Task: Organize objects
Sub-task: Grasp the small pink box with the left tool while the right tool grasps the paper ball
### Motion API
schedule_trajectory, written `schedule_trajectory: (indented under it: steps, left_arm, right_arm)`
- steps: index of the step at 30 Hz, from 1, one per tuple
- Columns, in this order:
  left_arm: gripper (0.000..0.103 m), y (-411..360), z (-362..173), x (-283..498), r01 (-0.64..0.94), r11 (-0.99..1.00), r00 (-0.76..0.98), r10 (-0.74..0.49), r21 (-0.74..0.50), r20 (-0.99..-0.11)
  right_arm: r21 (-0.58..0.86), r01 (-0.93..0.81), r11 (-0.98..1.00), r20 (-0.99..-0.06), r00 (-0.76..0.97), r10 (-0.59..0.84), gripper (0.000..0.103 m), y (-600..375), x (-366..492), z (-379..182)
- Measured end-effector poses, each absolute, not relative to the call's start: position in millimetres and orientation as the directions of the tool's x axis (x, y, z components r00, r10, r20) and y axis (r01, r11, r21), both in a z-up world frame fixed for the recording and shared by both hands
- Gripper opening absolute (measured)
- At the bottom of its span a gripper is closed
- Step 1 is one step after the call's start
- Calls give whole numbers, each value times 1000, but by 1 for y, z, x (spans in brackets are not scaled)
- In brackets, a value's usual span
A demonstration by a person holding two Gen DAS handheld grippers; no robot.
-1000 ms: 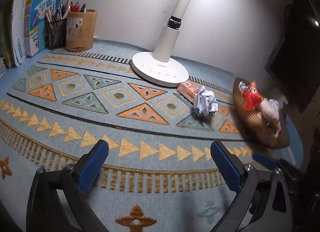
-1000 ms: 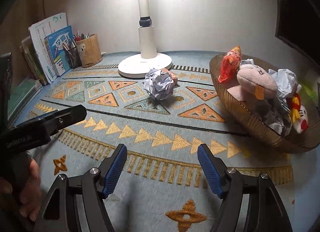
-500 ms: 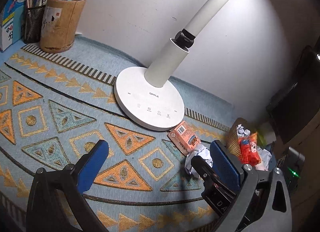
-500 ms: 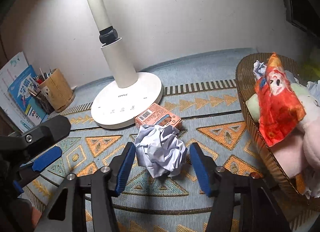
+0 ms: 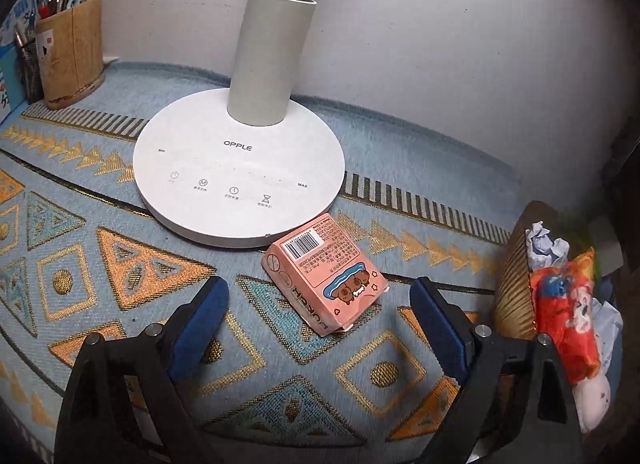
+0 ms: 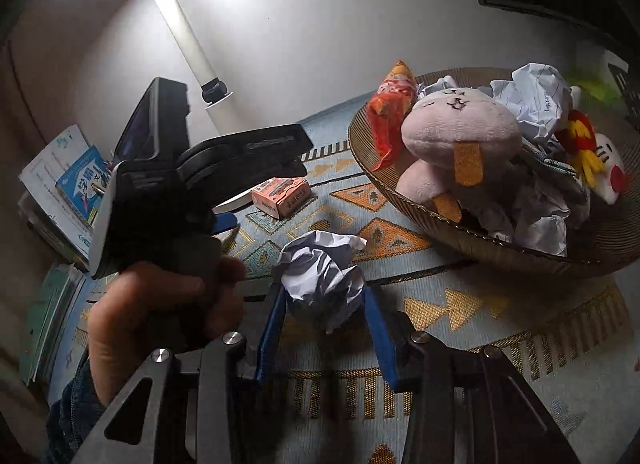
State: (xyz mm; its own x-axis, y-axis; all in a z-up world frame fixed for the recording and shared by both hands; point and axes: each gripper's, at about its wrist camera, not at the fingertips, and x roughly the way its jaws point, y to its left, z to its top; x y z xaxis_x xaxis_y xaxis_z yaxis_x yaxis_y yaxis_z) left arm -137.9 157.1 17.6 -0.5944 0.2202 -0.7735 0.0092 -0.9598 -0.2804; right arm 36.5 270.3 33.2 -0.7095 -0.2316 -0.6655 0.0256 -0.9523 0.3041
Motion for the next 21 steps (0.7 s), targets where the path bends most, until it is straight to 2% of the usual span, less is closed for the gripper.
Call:
schedule_trajectory:
  steps: [5, 7, 11, 12, 17, 21]
  left_arm:
    - [91, 178, 14, -143, 0, -987, -604, 126, -158, -787]
    - [87, 175, 15, -139, -9, -987, -605, 132, -159, -785]
    - [51, 157, 19, -122, -142, -969, -584, 245, -200, -774]
    - [49, 150, 20, -117, -159, -966, -576, 260, -205, -775]
    - [49, 125, 22, -100, -212, -953, -573, 301, -218, -762]
    - [49, 138, 20, -104, -219, -952, -567, 302, -213, -766]
  right_arm:
    - [233, 54, -971, -656, -728, -198, 40, 257, 41, 36]
    - [243, 58, -968, -658, -723, -209, 40, 257, 40, 36]
    - [297, 41, -954, -660, -714, -236, 40, 266, 35, 33]
    - [312, 36, -950, -661, -710, -244, 40, 269, 34, 31]
    - [337, 16, -941, -668, -700, -251, 40, 271, 30, 28]
    - [325, 13, -946, -678, -694, -242, 42, 267, 28, 27]
